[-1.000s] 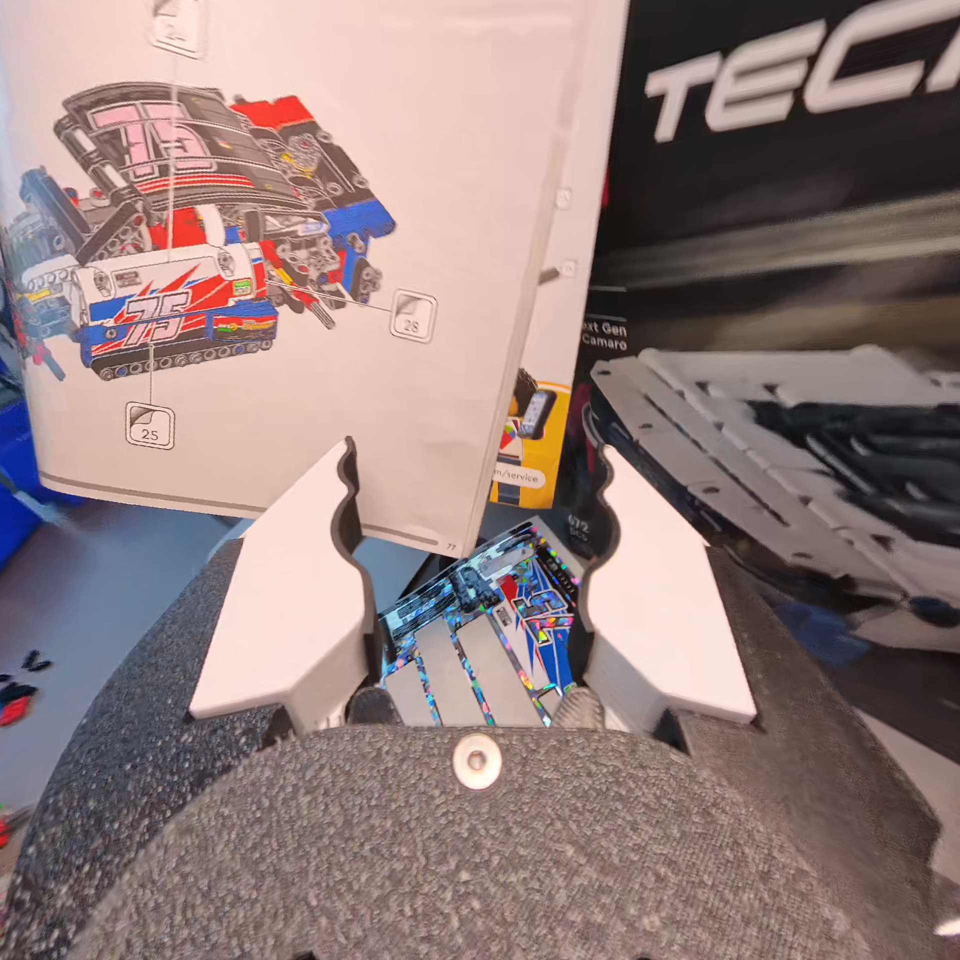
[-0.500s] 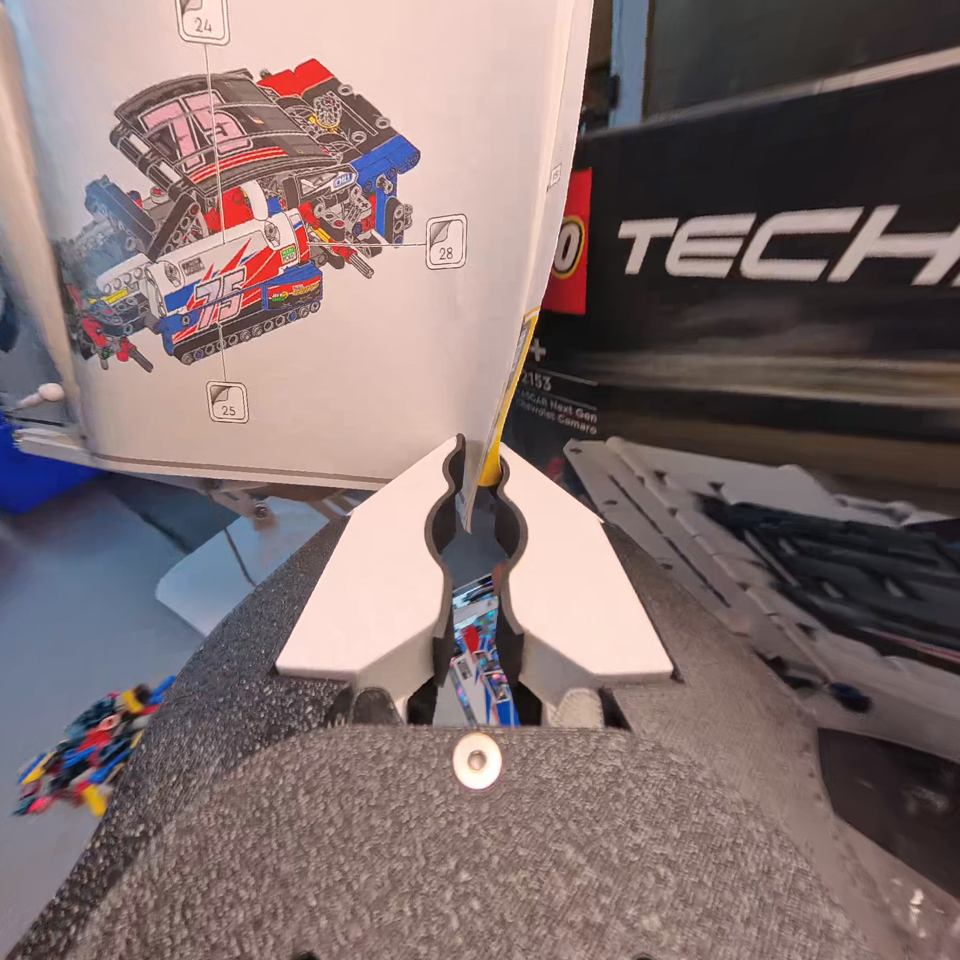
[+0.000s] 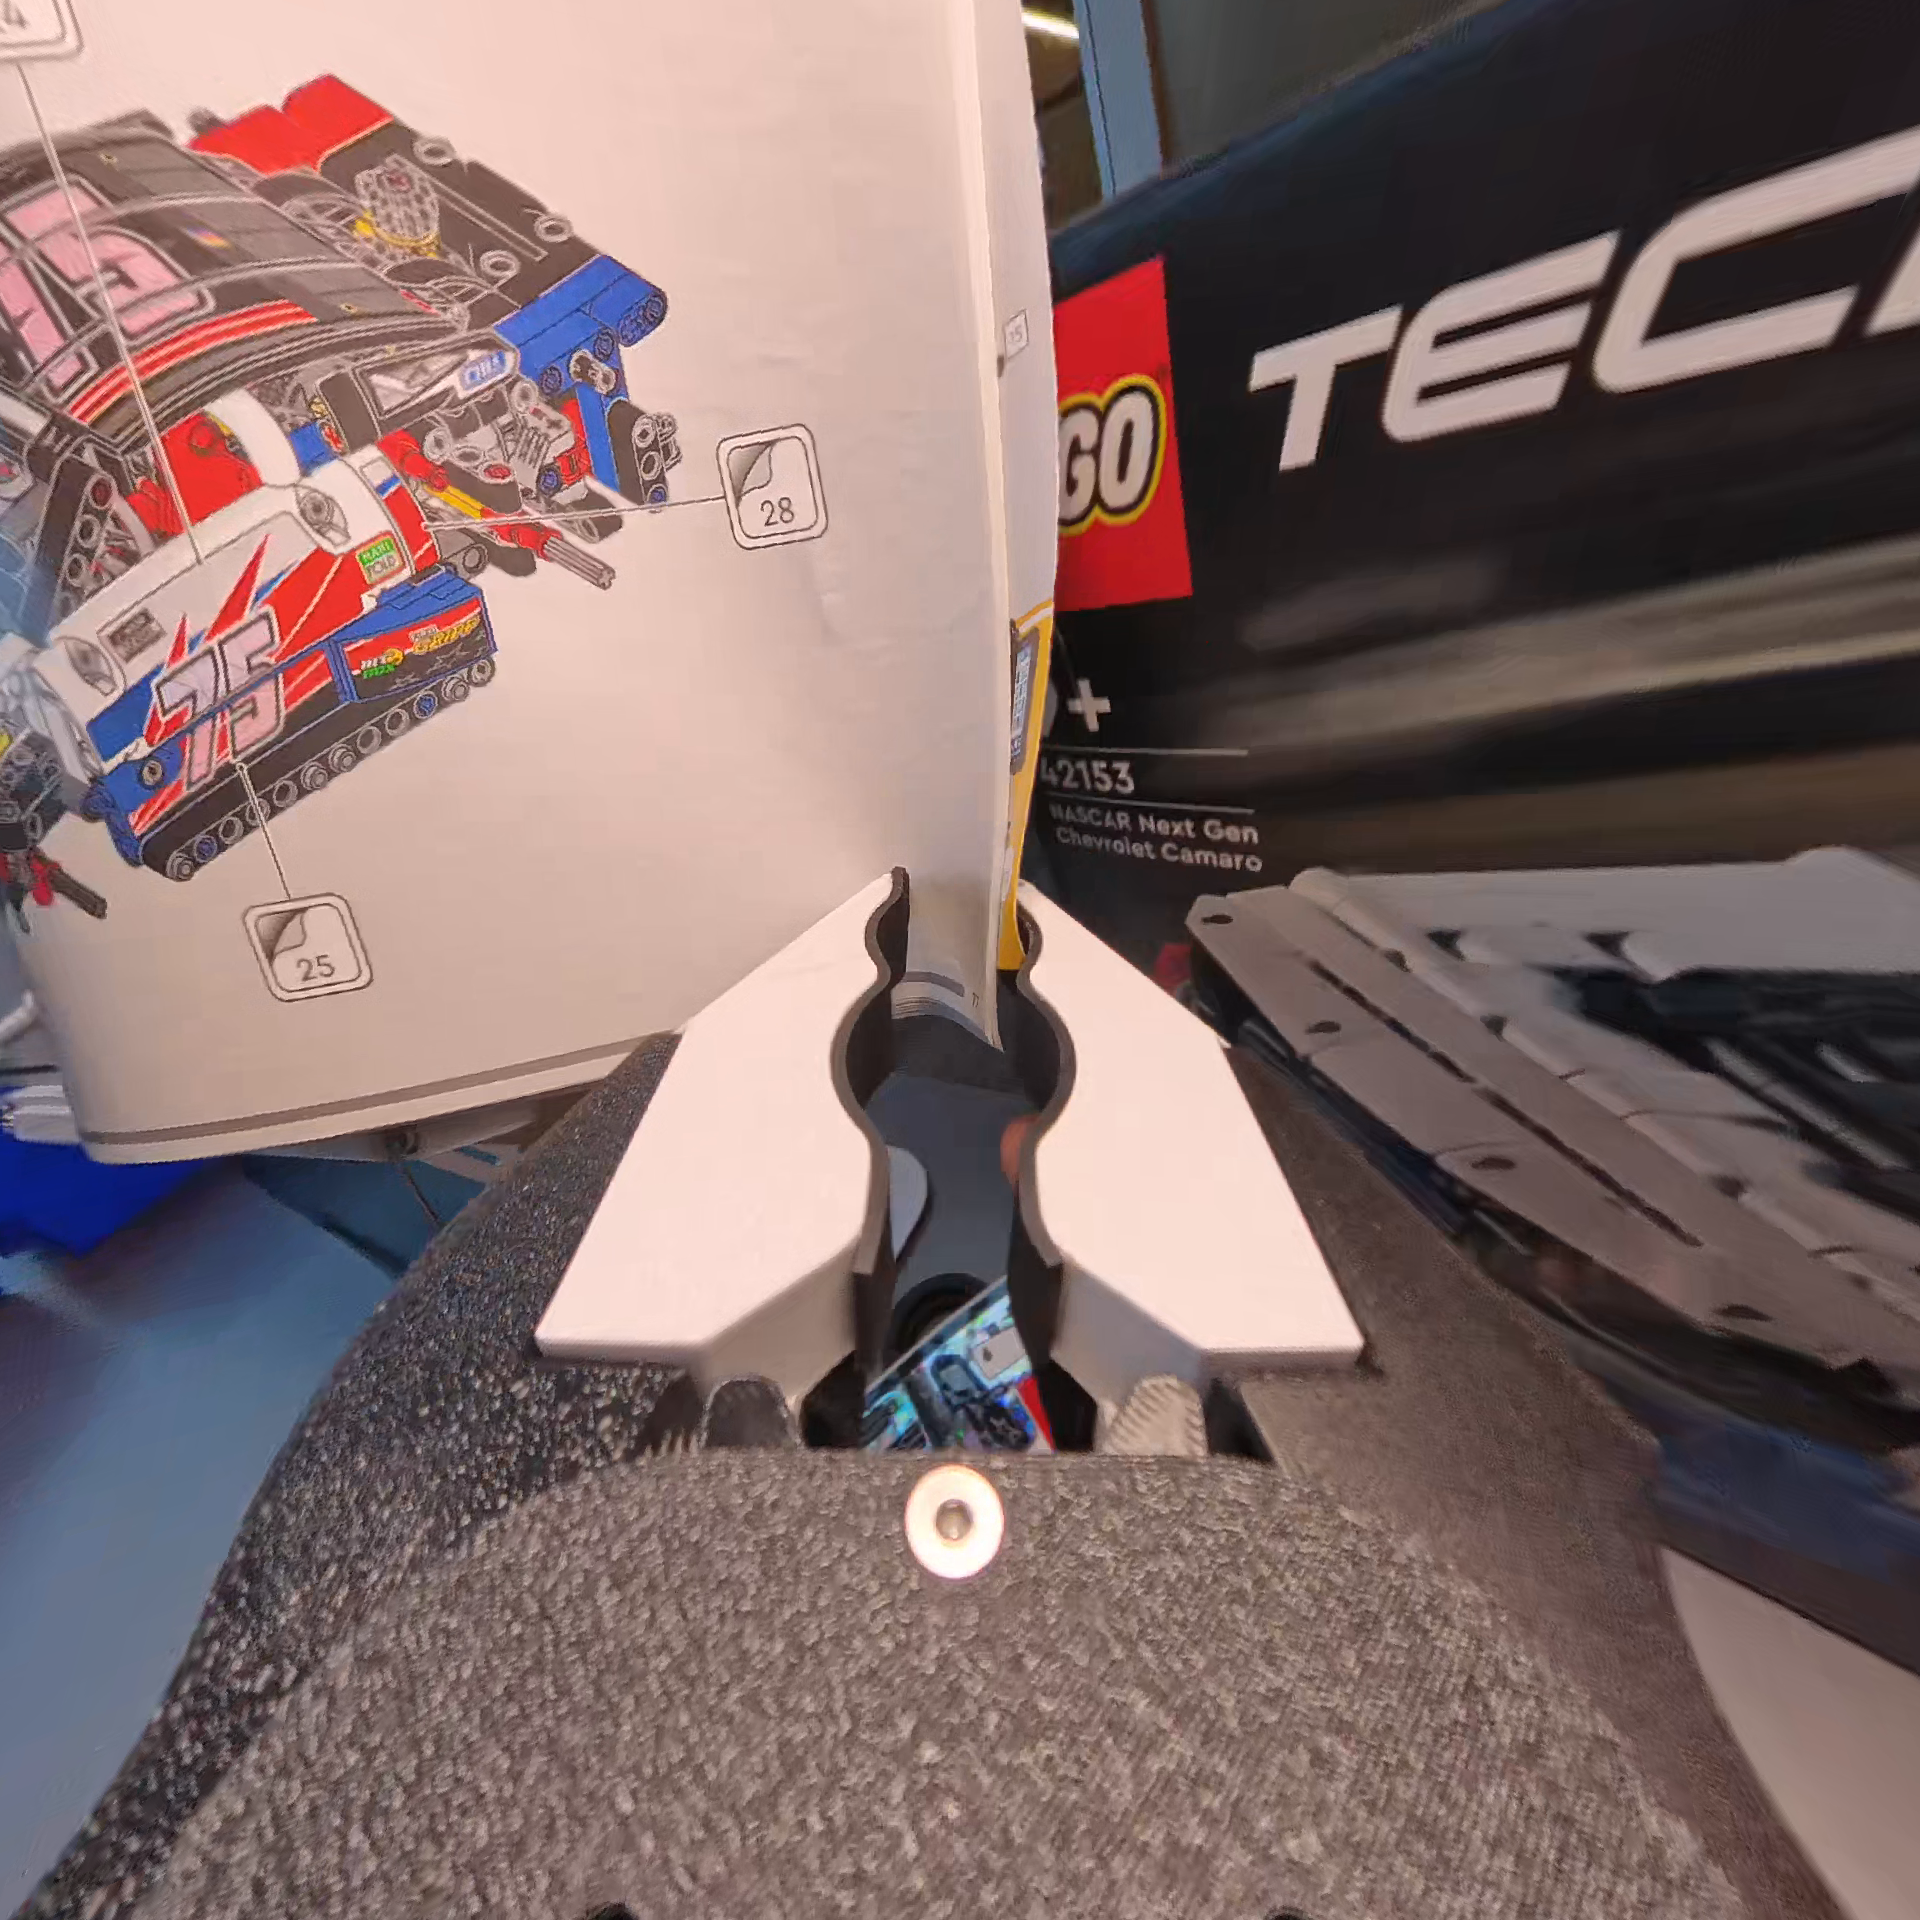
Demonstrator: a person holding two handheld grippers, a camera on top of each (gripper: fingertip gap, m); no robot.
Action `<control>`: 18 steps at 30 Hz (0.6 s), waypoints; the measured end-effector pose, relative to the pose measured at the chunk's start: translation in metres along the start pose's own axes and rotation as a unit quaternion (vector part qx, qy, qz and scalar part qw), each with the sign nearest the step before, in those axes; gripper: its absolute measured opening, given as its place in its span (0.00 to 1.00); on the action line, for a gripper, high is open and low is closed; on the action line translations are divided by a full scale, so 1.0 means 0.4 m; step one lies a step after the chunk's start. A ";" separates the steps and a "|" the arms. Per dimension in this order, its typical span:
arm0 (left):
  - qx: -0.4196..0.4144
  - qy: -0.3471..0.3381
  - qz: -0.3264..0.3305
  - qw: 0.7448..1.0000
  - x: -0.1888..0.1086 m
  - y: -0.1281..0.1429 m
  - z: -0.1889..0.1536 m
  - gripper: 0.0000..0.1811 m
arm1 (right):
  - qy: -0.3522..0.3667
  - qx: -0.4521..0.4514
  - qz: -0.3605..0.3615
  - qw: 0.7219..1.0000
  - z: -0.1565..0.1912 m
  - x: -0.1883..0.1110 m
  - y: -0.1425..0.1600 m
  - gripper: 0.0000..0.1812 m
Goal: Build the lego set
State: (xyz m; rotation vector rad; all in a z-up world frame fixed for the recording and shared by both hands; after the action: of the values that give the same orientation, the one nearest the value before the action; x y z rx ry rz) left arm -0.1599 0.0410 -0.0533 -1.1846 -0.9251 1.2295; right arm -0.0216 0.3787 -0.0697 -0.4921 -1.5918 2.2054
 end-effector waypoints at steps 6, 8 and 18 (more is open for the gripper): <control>0.009 -0.036 0.012 0.999 0.115 0.017 0.083 0.08 | -0.051 0.089 -0.015 0.995 -0.038 -0.008 0.057 0.10; 0.016 -0.030 0.012 0.999 0.145 0.016 0.094 0.04 | -0.058 0.119 -0.013 0.991 -0.047 -0.010 0.062 0.12; -0.041 -0.042 0.044 0.997 0.233 -0.001 0.096 0.00 | -0.021 0.156 -0.019 0.987 -0.020 -0.082 0.088 0.24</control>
State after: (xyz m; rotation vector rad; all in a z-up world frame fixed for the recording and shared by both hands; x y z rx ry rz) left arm -0.1838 0.1390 -0.0534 -1.2580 -1.0017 1.3307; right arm 0.0073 0.3591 -0.1035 -0.3229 -1.2288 2.3901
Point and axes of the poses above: each gripper's, where its closed fingertips meet, x out along the fingers, y out of its underside, z = x × y across the jaws, the point moved 10 cm from there along -x, back along the fingers, and after that the axes turned 8 degrees about y, right-handed, at the moved point
